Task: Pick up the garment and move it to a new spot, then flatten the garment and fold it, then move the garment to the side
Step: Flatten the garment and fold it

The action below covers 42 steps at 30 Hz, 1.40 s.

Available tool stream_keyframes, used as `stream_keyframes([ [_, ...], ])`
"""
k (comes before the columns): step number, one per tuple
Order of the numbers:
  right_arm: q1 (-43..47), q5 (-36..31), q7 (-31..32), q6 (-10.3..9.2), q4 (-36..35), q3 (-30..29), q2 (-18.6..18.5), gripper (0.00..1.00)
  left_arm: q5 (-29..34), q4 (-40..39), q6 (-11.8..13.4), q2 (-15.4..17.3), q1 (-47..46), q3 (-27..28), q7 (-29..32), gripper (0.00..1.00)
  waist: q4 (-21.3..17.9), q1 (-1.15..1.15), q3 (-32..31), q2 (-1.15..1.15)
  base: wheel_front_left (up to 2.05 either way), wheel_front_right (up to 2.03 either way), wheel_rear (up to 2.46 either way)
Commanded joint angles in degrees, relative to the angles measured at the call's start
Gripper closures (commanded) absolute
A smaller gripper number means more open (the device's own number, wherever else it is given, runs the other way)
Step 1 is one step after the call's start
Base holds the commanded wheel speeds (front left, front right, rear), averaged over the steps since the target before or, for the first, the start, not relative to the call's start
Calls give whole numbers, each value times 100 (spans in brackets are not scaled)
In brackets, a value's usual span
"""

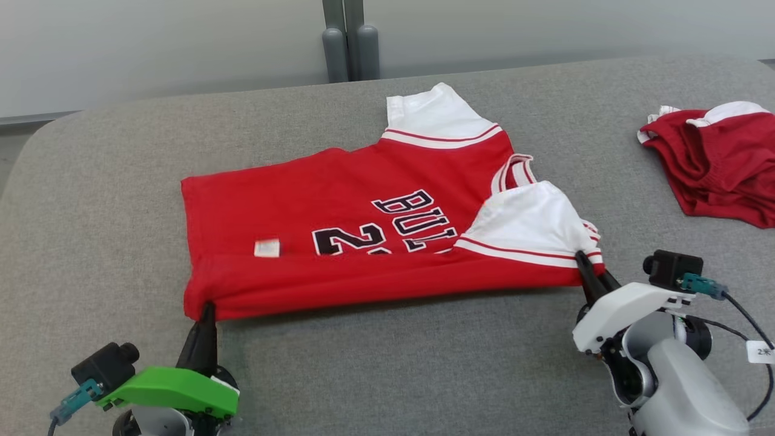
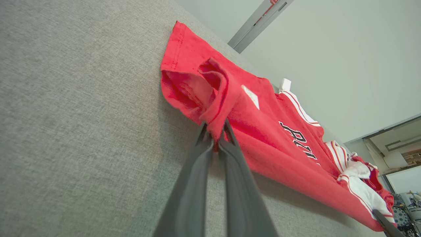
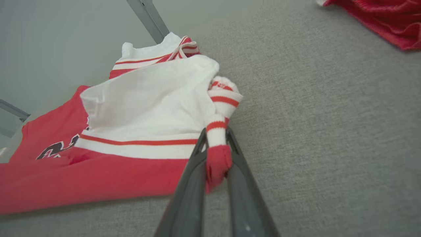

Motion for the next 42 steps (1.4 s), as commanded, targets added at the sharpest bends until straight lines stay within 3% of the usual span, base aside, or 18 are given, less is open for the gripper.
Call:
stream_keyframes([
  [1,222,-32,117,-10,-229,-133,-93,100,53,-130,-27,48,153,-21,18,100,10,0,-6,0,0,0,0],
  [5,807,-164,551,-11,-1233,-525,-172,100,59,-502,19,41,511,-134,133,100,36,0,5,0,0,0,0],
  [13,2134,-499,1377,-11,-2820,-1181,191,100,-25,-662,234,-15,1234,-220,246,100,45,0,88,0,0,0,0],
  [18,2564,-408,1471,-12,-3006,-1319,288,100,-102,-367,294,-78,1371,-230,224,100,22,0,120,0,0,0,0],
  [23,2605,-222,1235,-12,-2640,-1210,297,100,-106,-64,333,-95,1295,-233,155,100,-20,0,123,0,0,0,0],
  [24,2593,-207,1191,-12,-2574,-1195,297,93,-117,-19,340,-97,1288,-225,157,100,-25,0,122,0,0,0,0],
  [25,2570,-190,1139,-12,-2501,-1181,297,68,-132,29,338,-95,1283,-209,143,89,-32,0,126,0,0,0,0],
  [26,2552,-174,1096,-12,-2453,-1178,296,28,-139,52,342,-88,1285,-186,122,63,-39,0,129,0,0,0,0],
  [27,2536,-171,1042,-11,-2401,-1181,298,0,-156,64,347,-76,1302,-163,103,18,-46,0,131,0,0,0,0],
  [28,2528,-175,1013,-10,-2367,-1188,301,0,-173,79,334,-56,1328,-150,111,0,-52,0,133,0,0,0,0],
  [36,2386,-374,760,-7,-2431,-1482,308,0,-31,-43,371,235,1319,-57,45,0,-106,0,170,0,0,0,0],
  [42,2175,-538,745,-7,-2761,-1528,308,0,273,-548,498,650,868,-37,163,0,-145,0,232,0,0,0,0],
])
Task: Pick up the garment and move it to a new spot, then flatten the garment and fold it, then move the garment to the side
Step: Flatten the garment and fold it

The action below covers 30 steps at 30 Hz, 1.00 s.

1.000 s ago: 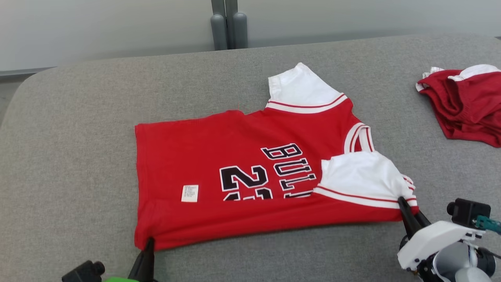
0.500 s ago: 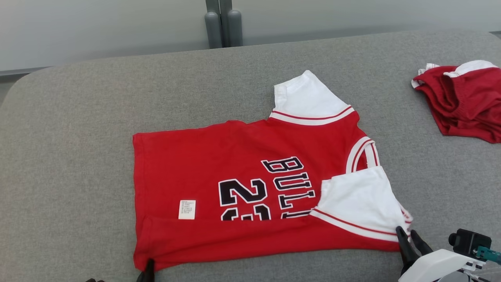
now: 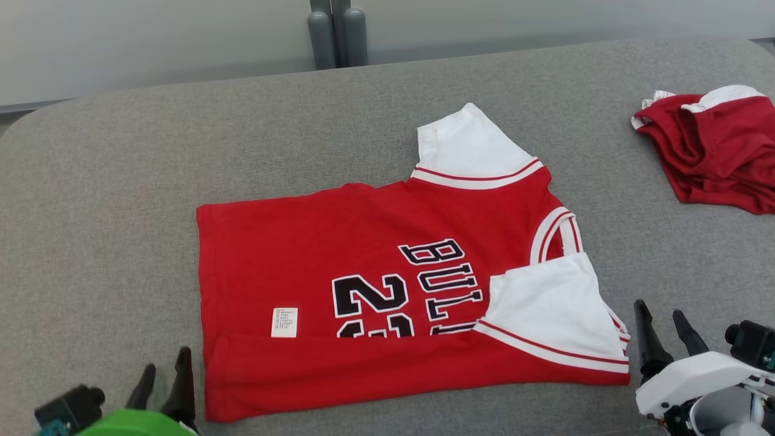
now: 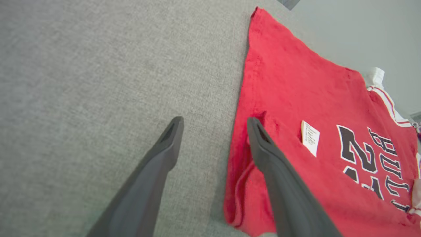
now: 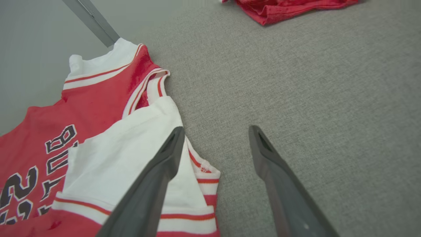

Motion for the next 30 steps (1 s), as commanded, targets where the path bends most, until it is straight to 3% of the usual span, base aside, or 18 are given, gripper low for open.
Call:
stream_keyframes([
  [1,-115,-73,-15,-2,-97,23,-13,0,153,-87,40,149,-251,-25,53,0,-19,0,41,0,0,0,0],
  [8,-514,-240,136,-2,-438,309,-11,0,734,-76,133,557,-1470,-371,489,0,-96,0,331,0,0,0,0],
  [16,-1157,-312,288,-2,-572,980,-126,0,1277,911,60,879,-2932,-810,1031,0,-326,0,829,0,0,0,0],
  [30,-1625,-126,183,-2,-350,1418,-414,0,1663,2130,-99,1115,-3972,-1148,1204,0,-530,0,1189,0,0,0,0],
])
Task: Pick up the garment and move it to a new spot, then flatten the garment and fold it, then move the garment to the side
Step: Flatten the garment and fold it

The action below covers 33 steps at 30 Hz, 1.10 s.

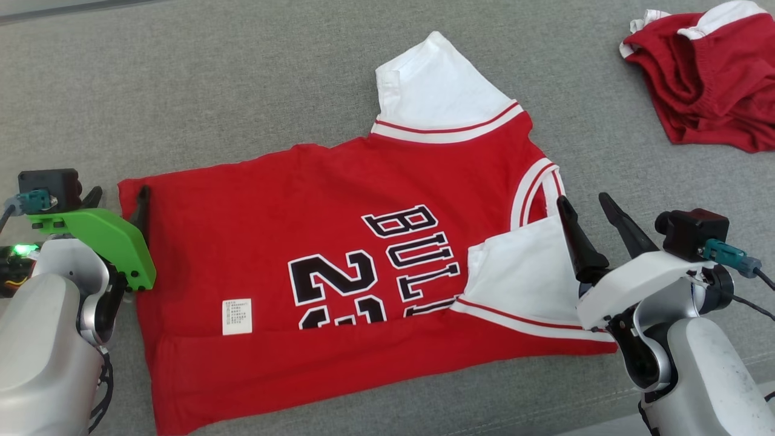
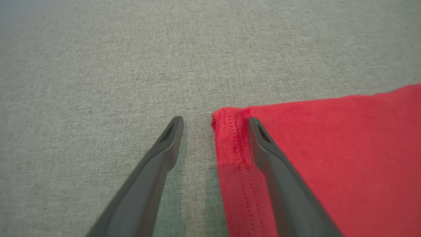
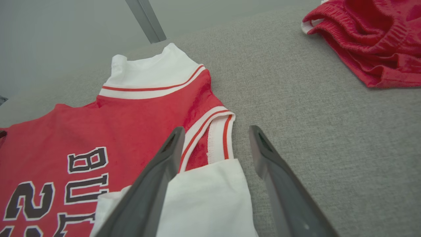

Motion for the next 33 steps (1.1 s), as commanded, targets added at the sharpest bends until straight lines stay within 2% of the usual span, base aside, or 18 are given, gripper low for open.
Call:
stream_keyframes([
  [1,-101,56,-46,0,23,16,-37,0,38,57,-36,45,-114,-21,-16,0,-26,0,18,0,0,0,0],
  [13,-567,-12,194,0,76,244,-315,0,163,448,-236,-125,-405,-314,-116,1,47,0,92,0,0,0,0],
  [16,-884,-69,311,0,152,342,-436,0,195,552,-287,-202,-513,-400,-153,27,123,0,154,0,0,0,0],
  [18,-1136,-103,381,0,222,397,-507,0,207,614,-302,-238,-584,-435,-200,54,186,0,200,0,0,0,0],
  [20,-1437,-173,435,0,297,466,-590,0,226,631,-332,-281,-660,-480,-310,64,269,0,253,0,0,0,0],
  [23,-1927,-291,510,0,492,533,-697,0,251,549,-369,-363,-789,-536,-575,72,418,0,328,0,0,0,0],
  [28,-2835,-579,696,0,1255,652,-895,0,282,361,-402,-635,-925,-614,-1044,89,826,0,484,0,0,0,0],
  [30,-3170,-686,790,0,1635,680,-949,0,296,272,-422,-756,-956,-668,-1202,100,1010,0,561,0,0,0,0],
  [33,-3626,-790,933,-1,2258,675,-1036,0,324,183,-443,-927,-969,-785,-1366,100,1267,0,672,0,0,0,0],
])
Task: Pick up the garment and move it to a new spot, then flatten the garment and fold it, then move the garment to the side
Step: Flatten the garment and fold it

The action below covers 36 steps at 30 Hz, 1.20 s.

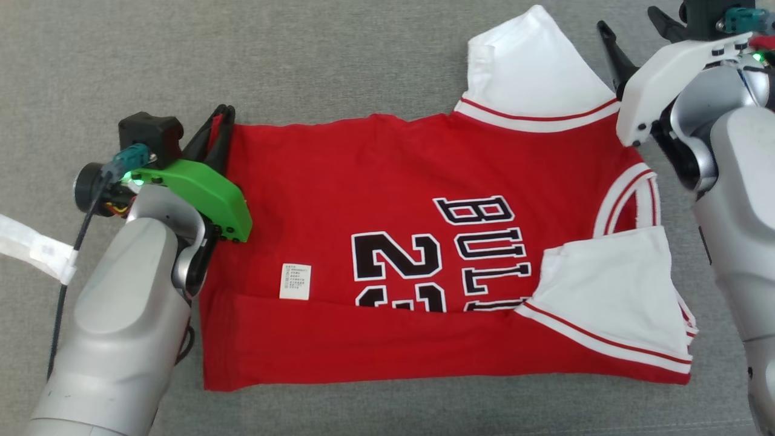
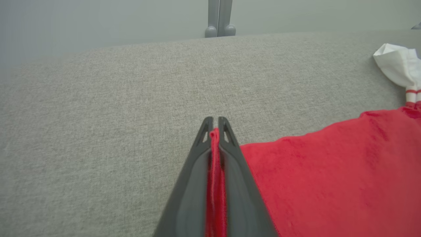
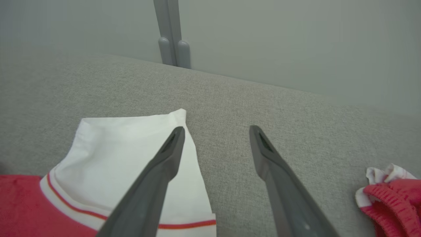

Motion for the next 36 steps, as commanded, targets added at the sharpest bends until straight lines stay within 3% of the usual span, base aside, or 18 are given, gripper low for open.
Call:
stream_keyframes([
  [1,-207,-63,35,-2,265,7,-38,0,29,-13,-27,-58,-67,-56,-47,100,433,-1,254,0,0,0,0],
  [13,-1219,-236,-312,-2,1754,299,48,0,190,-62,-37,-211,-220,-329,-271,100,788,-1,439,0,0,0,0],
  [26,-1727,-225,38,-2,2997,481,76,0,201,-400,13,-306,-87,-482,-495,100,944,-1,460,0,0,0,0],
  [28,-1726,-163,49,-2,3108,490,134,79,187,-433,28,-296,-76,-486,-514,100,933,-1,457,0,0,0,0],
  [29,-1725,-132,69,-2,3152,508,157,100,184,-443,30,-283,-73,-482,-524,100,921,-1,451,0,0,0,0],
  [36,-1691,176,-580,-5,3114,611,289,100,104,-515,76,-112,62,-369,-686,100,626,-1,192,0,0,0,0],
])
